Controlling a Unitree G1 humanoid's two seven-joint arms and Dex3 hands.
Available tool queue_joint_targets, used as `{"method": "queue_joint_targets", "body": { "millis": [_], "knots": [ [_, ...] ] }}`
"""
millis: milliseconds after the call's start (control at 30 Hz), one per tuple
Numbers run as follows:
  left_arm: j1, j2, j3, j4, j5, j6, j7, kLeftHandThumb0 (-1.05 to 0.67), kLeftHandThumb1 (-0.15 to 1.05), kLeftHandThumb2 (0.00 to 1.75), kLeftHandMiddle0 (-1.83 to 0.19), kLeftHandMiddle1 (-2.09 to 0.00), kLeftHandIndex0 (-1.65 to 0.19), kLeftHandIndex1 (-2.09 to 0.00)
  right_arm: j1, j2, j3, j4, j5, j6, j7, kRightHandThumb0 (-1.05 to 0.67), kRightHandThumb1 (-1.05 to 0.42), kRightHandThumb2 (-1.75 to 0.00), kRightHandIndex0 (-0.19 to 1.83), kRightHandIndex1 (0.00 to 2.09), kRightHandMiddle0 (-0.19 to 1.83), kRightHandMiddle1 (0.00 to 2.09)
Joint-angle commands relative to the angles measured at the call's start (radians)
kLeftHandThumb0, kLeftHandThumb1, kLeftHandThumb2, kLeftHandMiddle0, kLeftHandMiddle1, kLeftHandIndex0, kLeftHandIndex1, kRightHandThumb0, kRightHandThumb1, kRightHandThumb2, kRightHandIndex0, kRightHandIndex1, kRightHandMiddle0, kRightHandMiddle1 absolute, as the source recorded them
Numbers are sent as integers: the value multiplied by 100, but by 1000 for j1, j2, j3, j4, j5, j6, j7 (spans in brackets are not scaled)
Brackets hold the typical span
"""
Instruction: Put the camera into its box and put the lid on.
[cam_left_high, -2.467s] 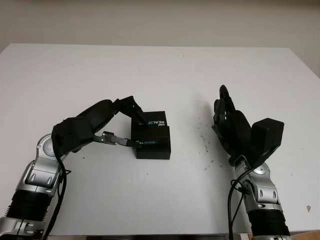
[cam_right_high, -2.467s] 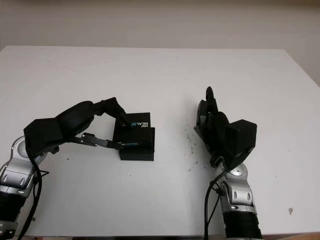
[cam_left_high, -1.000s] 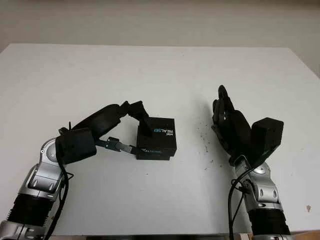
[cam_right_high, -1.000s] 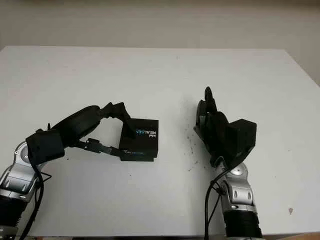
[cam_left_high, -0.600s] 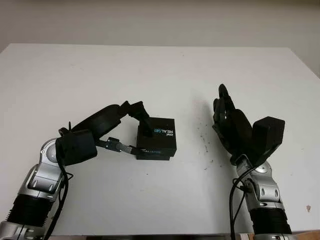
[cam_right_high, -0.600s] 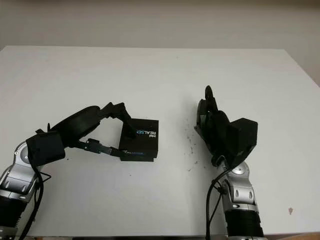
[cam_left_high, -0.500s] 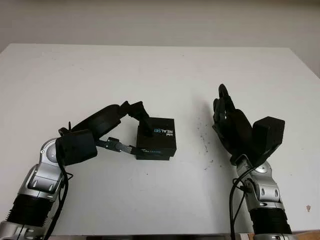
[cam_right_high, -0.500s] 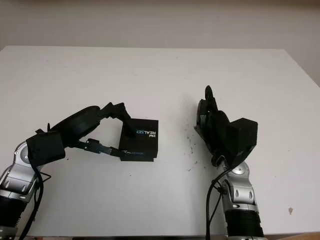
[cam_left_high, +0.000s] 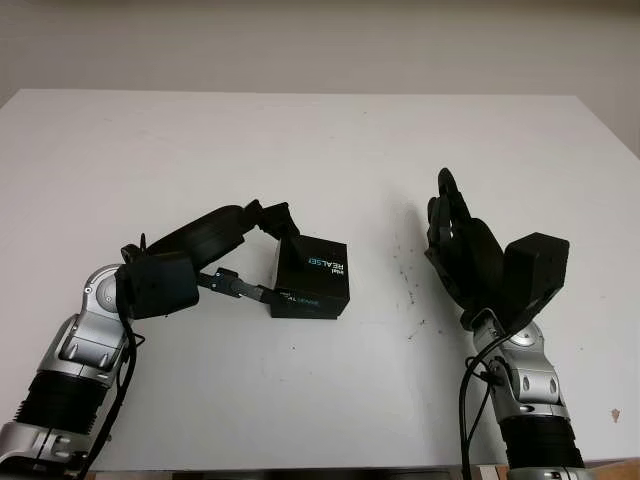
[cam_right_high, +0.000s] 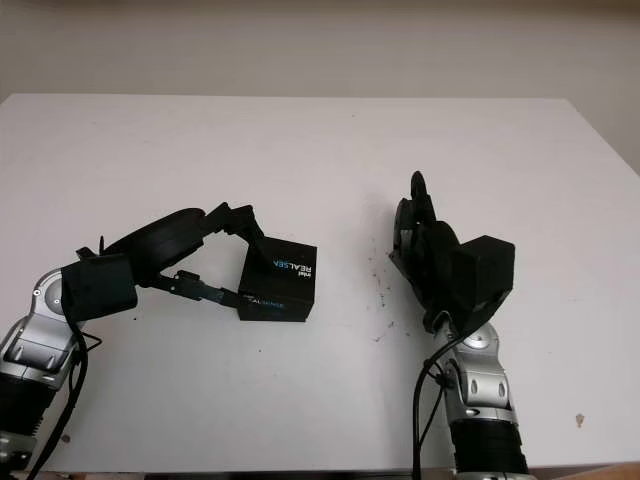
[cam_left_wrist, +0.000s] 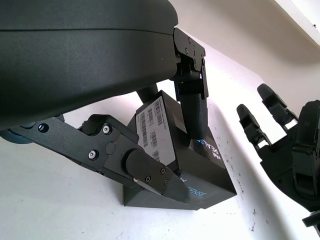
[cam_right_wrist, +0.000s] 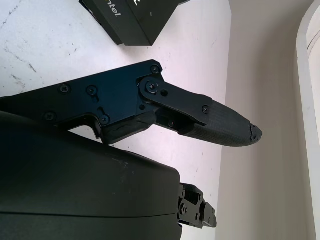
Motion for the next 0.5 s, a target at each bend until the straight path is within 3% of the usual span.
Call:
{"method": "queue_joint_targets", "body": {
  "millis": [0,467],
  "knots": [
    [-7,21,-5,28,15,-4,-2,-17,105,7,-25,-146,-17,-147,0,-12,2,-16,-1,5,4,-75,-105,-77,-19,0,-19,0],
    [28,26,15,4,20,-1,23,-18,105,8,-21,-159,-15,-155,-7,-23,-2,0,-1,-1,21,-76,-105,-77,-19,0,-19,0]
  ]
}}
